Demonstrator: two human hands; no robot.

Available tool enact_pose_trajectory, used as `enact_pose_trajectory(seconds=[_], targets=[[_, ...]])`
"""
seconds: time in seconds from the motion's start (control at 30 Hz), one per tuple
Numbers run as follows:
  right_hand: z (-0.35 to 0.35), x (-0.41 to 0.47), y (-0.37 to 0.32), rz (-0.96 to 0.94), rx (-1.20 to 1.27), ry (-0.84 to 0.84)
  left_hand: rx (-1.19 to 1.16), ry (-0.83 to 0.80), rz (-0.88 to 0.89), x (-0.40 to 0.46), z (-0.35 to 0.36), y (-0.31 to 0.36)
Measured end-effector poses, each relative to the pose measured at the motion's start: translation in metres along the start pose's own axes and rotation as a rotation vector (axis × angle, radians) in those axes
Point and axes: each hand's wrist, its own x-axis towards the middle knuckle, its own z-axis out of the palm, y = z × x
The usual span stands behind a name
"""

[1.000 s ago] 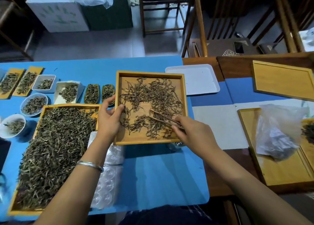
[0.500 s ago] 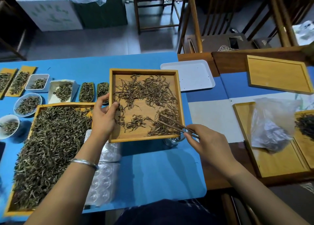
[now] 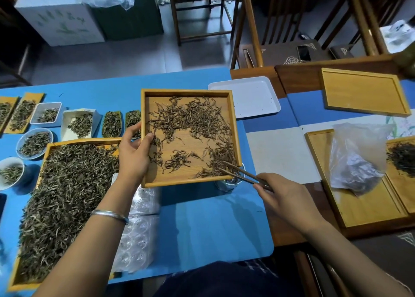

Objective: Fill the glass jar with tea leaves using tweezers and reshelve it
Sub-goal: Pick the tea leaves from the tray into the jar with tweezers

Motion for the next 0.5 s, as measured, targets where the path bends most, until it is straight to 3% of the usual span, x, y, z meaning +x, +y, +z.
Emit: enact_pose_trajectory(seconds=[0.5], targets=[[-0.005, -0.009, 0.005, 0.082, 0.052, -0.044, 0.011, 0.014, 0.003, 0.008, -0.010, 0.008]])
